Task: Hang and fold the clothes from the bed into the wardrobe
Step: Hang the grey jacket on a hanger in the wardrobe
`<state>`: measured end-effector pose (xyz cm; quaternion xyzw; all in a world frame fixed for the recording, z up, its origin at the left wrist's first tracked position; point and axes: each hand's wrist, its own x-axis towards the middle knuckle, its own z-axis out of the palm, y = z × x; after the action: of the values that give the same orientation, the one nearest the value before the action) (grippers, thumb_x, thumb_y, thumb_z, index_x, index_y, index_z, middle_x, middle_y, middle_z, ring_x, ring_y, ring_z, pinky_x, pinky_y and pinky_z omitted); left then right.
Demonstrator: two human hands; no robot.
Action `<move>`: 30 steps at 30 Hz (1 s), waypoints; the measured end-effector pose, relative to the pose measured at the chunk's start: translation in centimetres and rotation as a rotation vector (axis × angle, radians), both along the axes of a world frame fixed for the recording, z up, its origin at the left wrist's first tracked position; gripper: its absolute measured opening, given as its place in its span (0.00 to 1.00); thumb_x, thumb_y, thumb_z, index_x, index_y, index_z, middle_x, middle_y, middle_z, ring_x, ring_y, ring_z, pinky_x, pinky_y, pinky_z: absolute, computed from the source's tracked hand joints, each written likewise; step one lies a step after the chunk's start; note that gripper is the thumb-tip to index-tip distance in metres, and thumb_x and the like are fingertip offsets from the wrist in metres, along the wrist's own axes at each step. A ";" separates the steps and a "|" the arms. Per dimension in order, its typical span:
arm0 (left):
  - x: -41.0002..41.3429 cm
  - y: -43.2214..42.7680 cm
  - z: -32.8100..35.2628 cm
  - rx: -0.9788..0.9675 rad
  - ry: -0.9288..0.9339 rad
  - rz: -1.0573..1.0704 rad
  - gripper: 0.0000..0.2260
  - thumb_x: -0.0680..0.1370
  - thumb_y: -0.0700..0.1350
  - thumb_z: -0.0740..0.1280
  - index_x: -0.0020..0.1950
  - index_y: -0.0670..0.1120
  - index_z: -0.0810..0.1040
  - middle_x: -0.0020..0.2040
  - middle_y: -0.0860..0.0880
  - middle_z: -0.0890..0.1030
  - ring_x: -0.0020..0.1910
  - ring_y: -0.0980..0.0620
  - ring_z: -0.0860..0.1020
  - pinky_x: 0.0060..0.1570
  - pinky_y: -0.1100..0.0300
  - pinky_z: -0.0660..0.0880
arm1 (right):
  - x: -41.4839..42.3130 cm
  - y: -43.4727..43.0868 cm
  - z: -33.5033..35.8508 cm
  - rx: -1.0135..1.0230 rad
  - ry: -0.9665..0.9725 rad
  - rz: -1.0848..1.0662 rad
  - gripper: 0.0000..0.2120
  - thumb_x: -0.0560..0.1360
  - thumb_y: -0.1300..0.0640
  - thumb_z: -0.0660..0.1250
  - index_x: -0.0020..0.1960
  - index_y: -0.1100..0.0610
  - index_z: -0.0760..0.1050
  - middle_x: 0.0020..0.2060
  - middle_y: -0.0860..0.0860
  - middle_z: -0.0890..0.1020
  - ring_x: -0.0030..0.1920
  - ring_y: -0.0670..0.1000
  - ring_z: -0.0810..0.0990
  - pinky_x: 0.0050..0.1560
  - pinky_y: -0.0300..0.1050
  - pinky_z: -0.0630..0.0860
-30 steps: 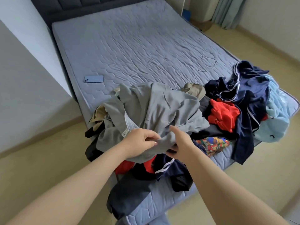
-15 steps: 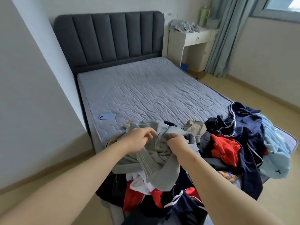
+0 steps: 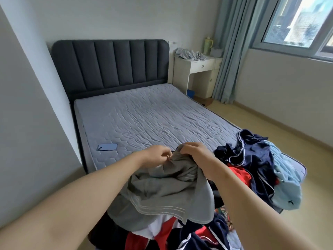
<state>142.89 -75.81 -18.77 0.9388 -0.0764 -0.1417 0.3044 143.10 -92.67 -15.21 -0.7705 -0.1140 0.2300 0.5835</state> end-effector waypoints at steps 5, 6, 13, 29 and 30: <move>0.1 0.1 2.2 -0.293 -0.146 0.279 0.04 0.79 0.43 0.62 0.43 0.47 0.73 0.41 0.48 0.77 0.40 0.52 0.73 0.40 0.58 0.69 | 1.1 0.1 0.8 -0.061 -0.173 -0.037 0.10 0.72 0.64 0.68 0.51 0.53 0.76 0.42 0.51 0.81 0.44 0.49 0.79 0.46 0.41 0.76; -0.1 0.3 3.0 -0.351 -0.168 0.299 0.05 0.79 0.42 0.63 0.42 0.46 0.73 0.39 0.48 0.77 0.40 0.51 0.73 0.40 0.58 0.69 | 1.3 0.4 1.3 -0.048 -0.206 -0.058 0.11 0.73 0.64 0.67 0.53 0.52 0.76 0.45 0.51 0.81 0.46 0.50 0.79 0.48 0.42 0.77; -3.9 3.8 15.1 -0.567 -0.336 0.194 0.04 0.78 0.36 0.63 0.43 0.42 0.73 0.32 0.47 0.79 0.30 0.51 0.79 0.31 0.60 0.79 | 3.6 4.5 9.1 0.368 -0.464 -0.195 0.17 0.76 0.67 0.60 0.37 0.48 0.79 0.34 0.43 0.81 0.38 0.44 0.77 0.41 0.35 0.73; -5.3 8.2 25.7 -0.563 -0.531 0.272 0.15 0.77 0.37 0.64 0.56 0.56 0.72 0.55 0.54 0.77 0.51 0.57 0.78 0.51 0.60 0.77 | 0.9 13.3 25.2 0.730 -0.596 0.144 0.18 0.77 0.69 0.58 0.39 0.50 0.78 0.30 0.42 0.82 0.33 0.41 0.79 0.37 0.34 0.77; -5.3 8.4 25.6 -0.571 -0.528 0.273 0.14 0.77 0.38 0.64 0.57 0.56 0.72 0.55 0.54 0.77 0.54 0.55 0.77 0.54 0.57 0.75 | 0.8 13.4 25.3 0.715 -0.617 0.148 0.18 0.77 0.69 0.58 0.39 0.50 0.78 0.30 0.41 0.82 0.33 0.40 0.79 0.37 0.33 0.77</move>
<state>137.58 -67.42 6.82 0.8224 -0.0628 0.1726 0.5385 143.90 -79.25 10.13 -0.5437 -0.4086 -0.0223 0.7328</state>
